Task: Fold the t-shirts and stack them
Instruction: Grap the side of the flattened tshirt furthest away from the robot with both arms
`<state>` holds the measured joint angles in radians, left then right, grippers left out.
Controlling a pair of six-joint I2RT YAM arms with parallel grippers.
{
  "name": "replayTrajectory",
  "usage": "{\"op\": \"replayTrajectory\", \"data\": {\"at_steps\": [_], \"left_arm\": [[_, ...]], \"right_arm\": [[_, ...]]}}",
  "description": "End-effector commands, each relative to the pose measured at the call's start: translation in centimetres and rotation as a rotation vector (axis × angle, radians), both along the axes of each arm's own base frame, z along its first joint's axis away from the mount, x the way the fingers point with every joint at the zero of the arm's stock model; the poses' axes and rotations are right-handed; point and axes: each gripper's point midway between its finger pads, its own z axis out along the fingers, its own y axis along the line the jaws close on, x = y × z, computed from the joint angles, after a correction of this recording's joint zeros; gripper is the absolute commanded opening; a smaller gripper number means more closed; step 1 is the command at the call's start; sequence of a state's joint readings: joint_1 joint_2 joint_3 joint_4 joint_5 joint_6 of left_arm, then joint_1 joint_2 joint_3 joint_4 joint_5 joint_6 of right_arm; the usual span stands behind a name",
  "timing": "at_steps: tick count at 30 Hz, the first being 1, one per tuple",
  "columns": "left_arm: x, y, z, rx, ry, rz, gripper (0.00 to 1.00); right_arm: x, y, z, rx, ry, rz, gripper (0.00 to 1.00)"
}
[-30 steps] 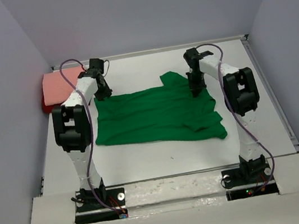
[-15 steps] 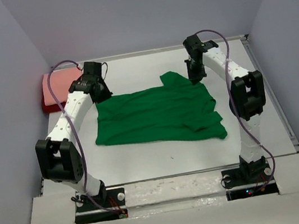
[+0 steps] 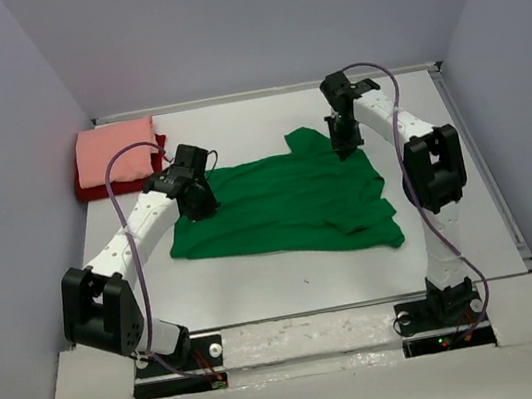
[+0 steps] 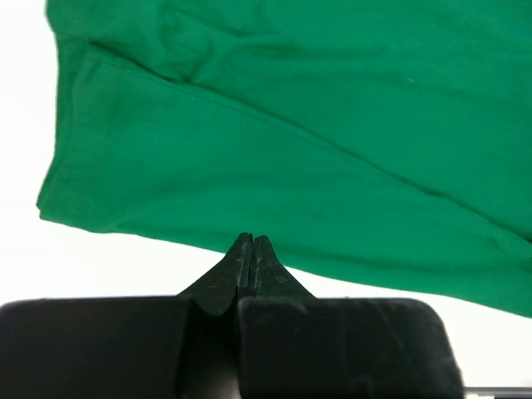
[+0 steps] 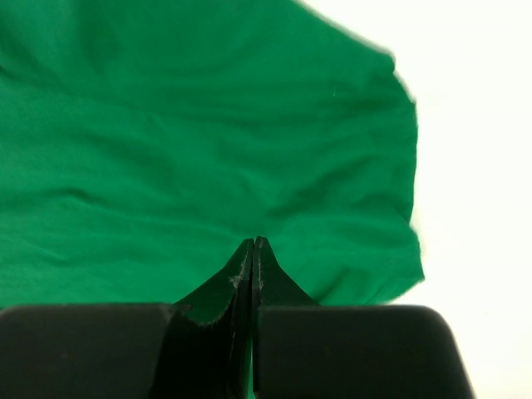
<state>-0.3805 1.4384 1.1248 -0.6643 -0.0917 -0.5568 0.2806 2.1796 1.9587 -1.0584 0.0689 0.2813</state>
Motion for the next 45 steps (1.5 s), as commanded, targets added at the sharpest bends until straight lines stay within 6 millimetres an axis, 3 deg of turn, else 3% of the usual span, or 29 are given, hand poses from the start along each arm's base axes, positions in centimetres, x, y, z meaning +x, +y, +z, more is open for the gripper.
{"op": "replayTrajectory", "data": {"at_steps": [1, 2, 3, 4, 5, 6, 8, 9, 11, 12, 13, 17, 23, 34, 41, 45], "left_arm": [[-0.7, -0.6, 1.8, 0.001, -0.054, 0.002, 0.0], [-0.7, -0.5, 1.9, 0.015, -0.058, 0.009, 0.0], [-0.9, -0.6, 1.8, 0.02, -0.053, 0.003, 0.0], [-0.9, -0.6, 1.9, 0.022, -0.054, 0.004, 0.0], [-0.9, -0.7, 1.8, 0.024, -0.056, 0.001, 0.0], [-0.9, -0.7, 1.8, 0.027, -0.059, 0.0, 0.0], [-0.9, -0.7, 1.6, 0.032, -0.059, -0.001, 0.0], [-0.7, -0.8, 1.5, 0.032, -0.069, -0.004, 0.0], [-0.9, -0.5, 0.8, 0.044, -0.056, -0.001, 0.0], [-0.9, -0.5, 0.2, 0.051, -0.045, -0.001, 0.0], [-1.0, -0.5, -0.2, 0.052, -0.037, -0.003, 0.0], [-1.2, -0.3, -2.9, 0.083, 0.017, 0.001, 0.0], [-0.3, -0.5, -4.5, 0.082, 0.044, -0.003, 0.0], [1.6, 2.6, -4.9, 0.115, 0.025, 0.03, 0.0], [0.2, 3.6, -9.2, 0.125, 0.141, 0.045, 0.0], [-0.1, 3.5, -10.1, 0.115, 0.142, 0.047, 0.0]], "right_arm": [[-3.4, 2.4, 3.1, -0.008, -0.051, 0.029, 0.0], [-5.1, 1.8, 1.9, -0.014, -0.02, 0.003, 0.0], [-6.2, 2.4, 2.1, 0.019, -0.024, -0.03, 0.0], [-6.7, 2.8, 4.4, 0.084, -0.094, -0.035, 0.0], [-7.8, 2.9, 4.6, 0.097, -0.102, -0.042, 0.0], [-9.8, 2.4, 3.4, 0.086, -0.075, -0.067, 0.0], [-11.3, 2.0, 5.4, 0.079, -0.156, -0.084, 0.0], [-12.6, 1.4, 4.7, 0.057, -0.14, -0.11, 0.0], [-14.1, 0.7, 5.5, 0.055, -0.168, -0.123, 0.0], [-14.9, 0.4, 5.2, 0.055, -0.157, -0.143, 0.0], [-16.3, -0.3, 3.6, 0.034, -0.116, -0.149, 0.0], [-19.0, 0.1, 0.2, 0.086, -0.037, -0.145, 0.0], [-19.7, 0.3, -3.1, 0.098, 0.002, -0.151, 0.0], [-17.8, 0.4, -1.8, 0.069, -0.047, -0.127, 0.0], [-17.4, 0.7, -3.8, 0.045, 0.002, -0.111, 0.0], [-16.8, 0.8, -5.3, 0.035, 0.011, -0.111, 0.0]]}}
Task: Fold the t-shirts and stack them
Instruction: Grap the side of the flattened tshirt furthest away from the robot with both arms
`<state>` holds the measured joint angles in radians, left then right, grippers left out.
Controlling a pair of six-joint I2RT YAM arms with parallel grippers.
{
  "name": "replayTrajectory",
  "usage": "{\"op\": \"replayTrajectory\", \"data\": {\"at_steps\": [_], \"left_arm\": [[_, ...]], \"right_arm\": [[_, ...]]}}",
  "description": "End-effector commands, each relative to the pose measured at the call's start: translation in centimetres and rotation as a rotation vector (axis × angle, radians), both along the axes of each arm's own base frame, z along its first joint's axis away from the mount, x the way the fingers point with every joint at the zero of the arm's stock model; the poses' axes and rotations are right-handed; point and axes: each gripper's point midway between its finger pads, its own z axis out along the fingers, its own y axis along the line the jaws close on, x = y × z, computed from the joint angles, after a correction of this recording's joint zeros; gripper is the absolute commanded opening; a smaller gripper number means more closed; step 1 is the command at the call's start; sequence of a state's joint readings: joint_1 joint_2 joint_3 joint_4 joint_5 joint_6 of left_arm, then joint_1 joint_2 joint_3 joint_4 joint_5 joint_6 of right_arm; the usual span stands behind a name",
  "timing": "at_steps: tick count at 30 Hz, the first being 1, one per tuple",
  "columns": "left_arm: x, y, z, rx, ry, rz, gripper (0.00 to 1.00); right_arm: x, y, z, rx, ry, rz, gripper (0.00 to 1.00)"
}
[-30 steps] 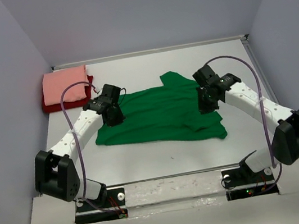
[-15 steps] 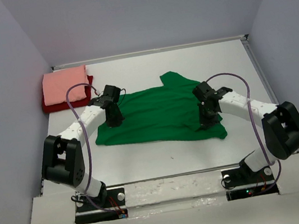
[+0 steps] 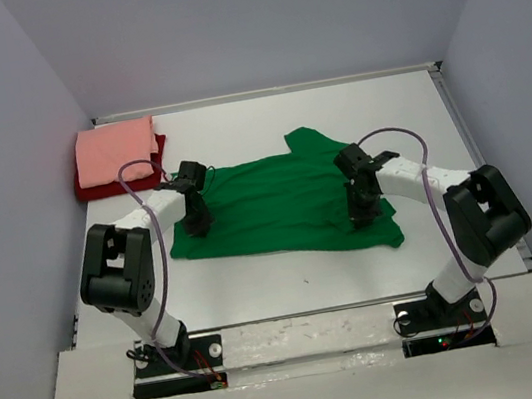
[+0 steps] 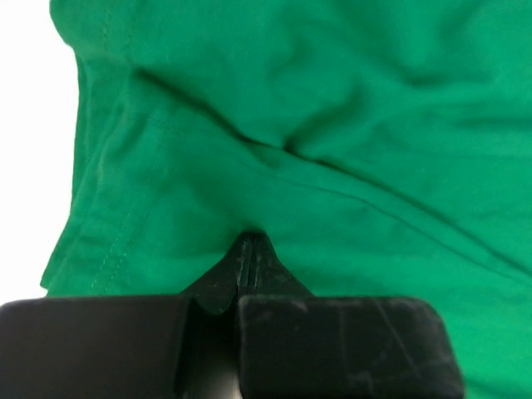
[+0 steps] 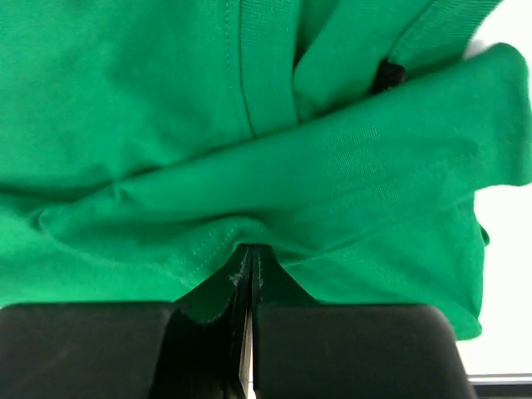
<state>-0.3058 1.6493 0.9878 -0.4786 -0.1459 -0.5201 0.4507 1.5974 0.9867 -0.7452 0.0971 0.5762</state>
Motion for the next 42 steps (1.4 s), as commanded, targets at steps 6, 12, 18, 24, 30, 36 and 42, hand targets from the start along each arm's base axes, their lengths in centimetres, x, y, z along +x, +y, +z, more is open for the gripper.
{"op": "replayTrajectory", "data": {"at_steps": [6, 12, 18, 24, 30, 36, 42], "left_arm": [[-1.7, -0.8, -1.9, -0.053, 0.058, -0.028, 0.0], [-3.6, -1.0, -1.4, -0.098, 0.062, 0.004, 0.0], [-5.2, -1.1, 0.5, -0.112, 0.055, 0.039, 0.0], [-7.1, -1.4, 1.5, -0.111, 0.06, 0.064, 0.0], [-8.7, -1.3, 2.0, -0.131, 0.073, 0.09, 0.0], [-8.5, -0.5, 5.8, -0.045, -0.042, 0.095, 0.0], [-5.4, -0.6, 14.7, -0.02, -0.273, 0.094, 0.0]], "right_arm": [[1.1, 1.2, -2.5, 0.025, 0.019, 0.011, 0.0], [-1.7, 0.7, -3.2, 0.058, 0.055, -0.025, 0.0], [-4.0, 0.8, -2.3, 0.084, 0.072, -0.067, 0.0], [-5.4, 0.9, -0.3, 0.114, 0.048, -0.101, 0.0], [-8.4, 0.5, -0.4, 0.138, 0.101, -0.141, 0.0], [-9.0, 0.0, 0.5, 0.102, 0.043, -0.151, 0.0], [-5.6, 1.2, 7.3, 0.089, -0.12, -0.131, 0.0]]}}
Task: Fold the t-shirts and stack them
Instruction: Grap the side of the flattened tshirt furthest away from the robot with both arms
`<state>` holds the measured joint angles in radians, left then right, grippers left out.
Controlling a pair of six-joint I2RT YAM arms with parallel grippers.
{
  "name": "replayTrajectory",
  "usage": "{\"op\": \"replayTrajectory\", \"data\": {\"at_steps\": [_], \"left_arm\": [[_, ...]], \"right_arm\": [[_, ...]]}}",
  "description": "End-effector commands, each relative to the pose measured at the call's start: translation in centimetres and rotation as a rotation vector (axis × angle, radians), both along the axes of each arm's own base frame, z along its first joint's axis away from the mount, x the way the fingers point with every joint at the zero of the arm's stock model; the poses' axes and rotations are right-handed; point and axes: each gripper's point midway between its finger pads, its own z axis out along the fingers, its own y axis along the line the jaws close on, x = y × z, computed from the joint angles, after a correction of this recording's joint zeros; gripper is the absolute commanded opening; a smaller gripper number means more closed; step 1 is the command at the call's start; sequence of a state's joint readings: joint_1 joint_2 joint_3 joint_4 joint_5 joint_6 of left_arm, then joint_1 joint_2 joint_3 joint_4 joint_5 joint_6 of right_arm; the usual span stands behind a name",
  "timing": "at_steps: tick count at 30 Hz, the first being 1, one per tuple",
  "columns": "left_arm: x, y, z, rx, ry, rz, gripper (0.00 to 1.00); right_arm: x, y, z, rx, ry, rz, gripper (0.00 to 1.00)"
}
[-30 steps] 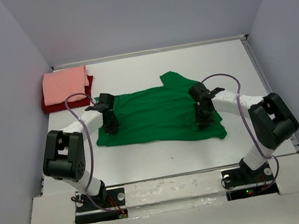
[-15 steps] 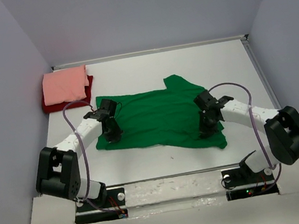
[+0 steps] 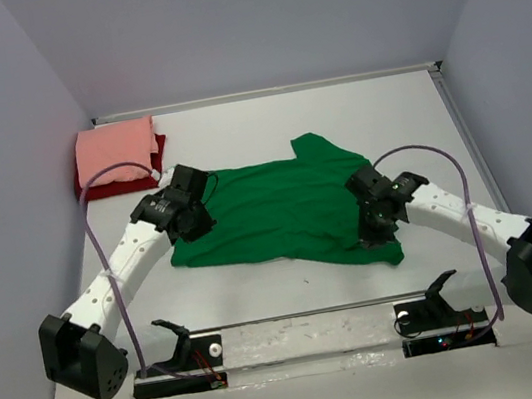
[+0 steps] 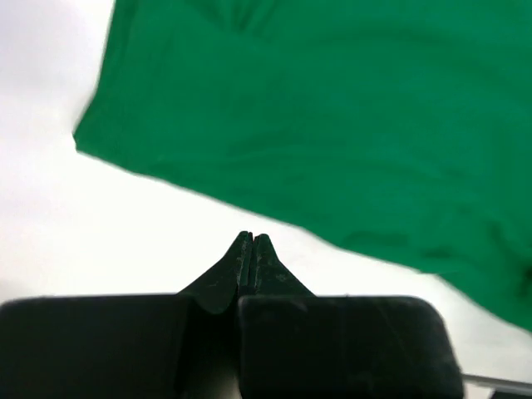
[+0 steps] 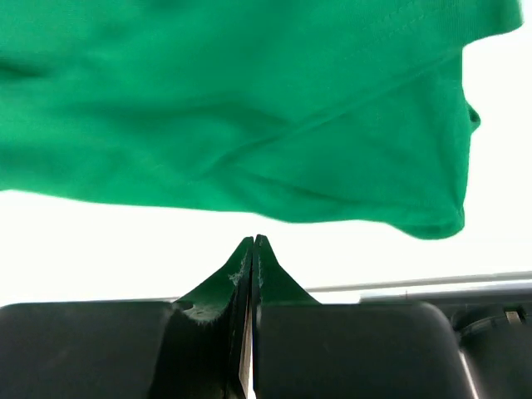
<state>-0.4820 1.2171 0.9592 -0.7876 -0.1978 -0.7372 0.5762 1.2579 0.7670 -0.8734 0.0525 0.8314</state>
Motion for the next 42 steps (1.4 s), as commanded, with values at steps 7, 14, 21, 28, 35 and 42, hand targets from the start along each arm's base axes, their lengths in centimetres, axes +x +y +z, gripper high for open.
{"op": "replayTrajectory", "data": {"at_steps": [7, 14, 21, 28, 35, 42], "left_arm": [[5.5, 0.9, 11.6, 0.12, -0.298, 0.002, 0.02], [13.6, -1.5, 7.9, 0.069, -0.228, -0.089, 0.04], [22.6, 0.6, 3.8, 0.018, -0.102, -0.092, 0.04], [27.5, 3.7, 2.8, 0.028, -0.099, -0.041, 0.03], [28.4, 5.9, 0.0, 0.028, -0.028, -0.02, 0.03], [28.2, 6.4, -2.1, -0.041, 0.01, -0.016, 0.05]], "right_arm": [[7.9, 3.2, 12.8, -0.077, -0.307, 0.081, 0.0], [18.0, 4.3, 11.2, -0.077, -0.256, 0.165, 0.17], [29.8, 1.1, 12.0, -0.006, -0.283, 0.163, 0.45], [33.6, -1.5, 7.6, 0.116, -0.201, 0.162, 0.44], [33.7, -0.9, 3.0, 0.206, -0.106, 0.207, 0.38], [34.7, -0.8, 1.7, 0.268, -0.1, 0.198, 0.41]]}}
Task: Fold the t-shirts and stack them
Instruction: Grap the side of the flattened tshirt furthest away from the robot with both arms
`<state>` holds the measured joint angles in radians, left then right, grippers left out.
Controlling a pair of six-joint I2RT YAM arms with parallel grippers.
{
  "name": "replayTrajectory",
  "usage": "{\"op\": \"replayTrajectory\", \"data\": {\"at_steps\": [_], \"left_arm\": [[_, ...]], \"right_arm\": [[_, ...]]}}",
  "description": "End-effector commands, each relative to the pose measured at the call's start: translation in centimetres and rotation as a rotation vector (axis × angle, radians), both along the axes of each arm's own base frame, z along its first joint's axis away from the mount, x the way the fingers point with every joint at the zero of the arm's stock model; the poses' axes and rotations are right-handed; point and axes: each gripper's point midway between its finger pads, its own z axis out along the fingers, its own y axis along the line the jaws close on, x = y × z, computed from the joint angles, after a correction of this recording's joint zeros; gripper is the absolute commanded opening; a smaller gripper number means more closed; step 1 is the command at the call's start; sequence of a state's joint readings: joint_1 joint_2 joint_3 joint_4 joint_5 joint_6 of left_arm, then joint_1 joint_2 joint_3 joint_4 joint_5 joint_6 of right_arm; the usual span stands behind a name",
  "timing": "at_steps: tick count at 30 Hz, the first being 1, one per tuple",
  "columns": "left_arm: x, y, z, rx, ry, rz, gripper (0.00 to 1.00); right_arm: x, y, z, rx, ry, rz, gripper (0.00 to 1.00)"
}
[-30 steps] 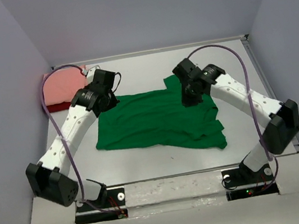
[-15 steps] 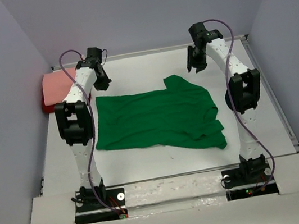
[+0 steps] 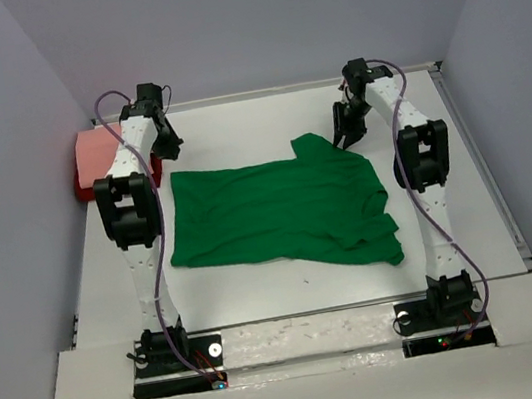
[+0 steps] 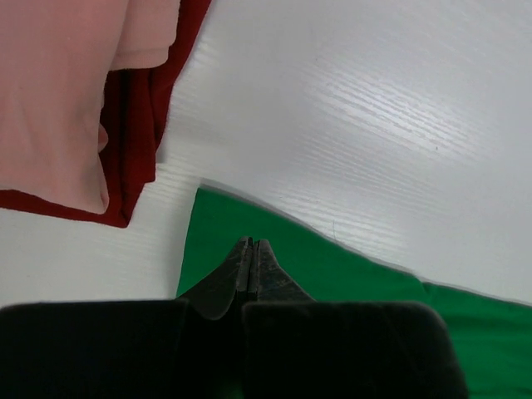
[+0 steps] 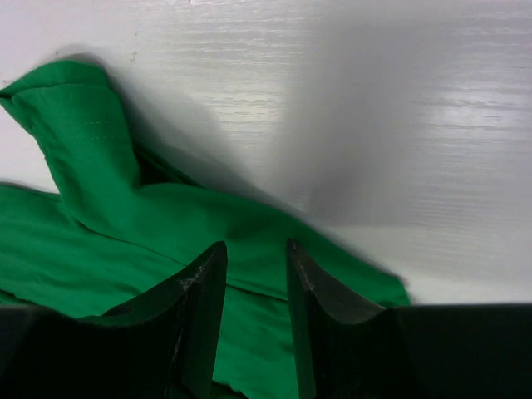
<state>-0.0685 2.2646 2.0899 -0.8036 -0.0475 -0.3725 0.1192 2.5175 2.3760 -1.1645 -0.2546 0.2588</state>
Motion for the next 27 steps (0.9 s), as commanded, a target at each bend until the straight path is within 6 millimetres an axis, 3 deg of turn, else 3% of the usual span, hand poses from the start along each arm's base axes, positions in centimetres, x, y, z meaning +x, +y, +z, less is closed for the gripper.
{"op": "replayTrajectory", "data": {"at_steps": [1, 6, 12, 18, 27], "left_arm": [[-0.7, -0.4, 0.0, -0.058, 0.018, -0.044, 0.05], [-0.8, -0.4, -0.4, -0.066, 0.021, -0.053, 0.06], [-0.9, -0.5, -1.0, -0.072, 0.032, -0.063, 0.06], [-1.5, 0.0, -1.9, -0.085, 0.065, -0.035, 0.09], [-1.5, 1.2, -1.5, -0.078, 0.045, 0.01, 0.15]], "right_arm": [[1.1, 1.1, 2.0, 0.107, -0.047, 0.026, 0.41], [2.5, 0.7, 2.7, 0.146, -0.09, 0.017, 0.44], [2.8, -0.2, 1.4, 0.149, -0.084, 0.019, 0.44], [2.4, 0.2, -0.7, 0.234, -0.048, 0.044, 0.44], [3.0, 1.3, 0.3, 0.34, -0.09, 0.079, 0.46]]}}
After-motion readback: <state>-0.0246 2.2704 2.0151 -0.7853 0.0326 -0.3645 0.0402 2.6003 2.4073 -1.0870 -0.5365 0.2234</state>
